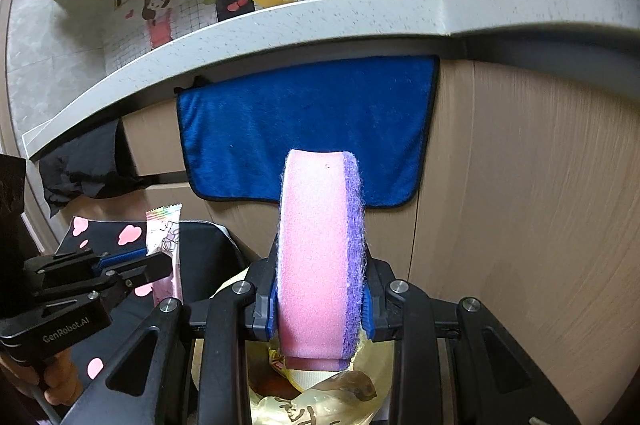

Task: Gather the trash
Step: 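Carry the wrapper and sponge over the yellow-lined bin with both tools, then open the left tool to drop the wrapper while the right tool releases the sponge into the bin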

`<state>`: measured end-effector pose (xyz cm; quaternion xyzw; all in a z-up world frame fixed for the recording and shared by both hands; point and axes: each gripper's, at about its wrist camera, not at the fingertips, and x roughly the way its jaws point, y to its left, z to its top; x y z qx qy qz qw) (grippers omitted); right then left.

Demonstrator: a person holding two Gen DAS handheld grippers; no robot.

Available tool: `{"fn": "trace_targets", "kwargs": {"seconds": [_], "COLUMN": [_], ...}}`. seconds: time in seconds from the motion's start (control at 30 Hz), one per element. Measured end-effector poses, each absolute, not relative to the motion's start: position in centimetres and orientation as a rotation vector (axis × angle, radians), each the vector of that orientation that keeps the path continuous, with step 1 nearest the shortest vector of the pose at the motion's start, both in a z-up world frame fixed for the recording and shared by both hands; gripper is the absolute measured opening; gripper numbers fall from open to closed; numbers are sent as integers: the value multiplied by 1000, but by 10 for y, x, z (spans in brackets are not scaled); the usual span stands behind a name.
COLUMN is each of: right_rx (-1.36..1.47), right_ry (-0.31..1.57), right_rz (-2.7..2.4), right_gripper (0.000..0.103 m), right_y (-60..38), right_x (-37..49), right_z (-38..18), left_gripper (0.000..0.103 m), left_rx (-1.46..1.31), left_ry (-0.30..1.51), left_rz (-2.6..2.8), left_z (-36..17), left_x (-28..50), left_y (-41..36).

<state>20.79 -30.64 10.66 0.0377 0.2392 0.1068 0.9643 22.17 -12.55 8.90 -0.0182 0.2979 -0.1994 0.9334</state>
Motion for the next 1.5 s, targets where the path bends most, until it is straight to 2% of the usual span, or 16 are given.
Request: {"fn": "trace_targets", "kwargs": {"seconds": [0.87, 0.97, 1.1, 1.27, 1.5], "right_rx": [87, 90, 89, 89, 79], "right_ry": [564, 568, 576, 587, 605], "right_rz": [229, 228, 229, 233, 247], "right_gripper": [29, 29, 29, 29, 30], "right_y": [-302, -302, -302, -299, -286], "right_x": [229, 229, 231, 234, 239], "right_z": [73, 72, 69, 67, 66], "left_gripper": [14, 17, 45, 45, 45], "left_rx": [-96, -123, -114, -135, -234], "left_ry": [701, 717, 714, 703, 721], "left_rz": [-429, -459, -463, -447, -309], "left_z": [56, 55, 54, 60, 60], "left_x": [244, 245, 245, 242, 228], "left_y": [-124, -123, -124, -111, -51]}}
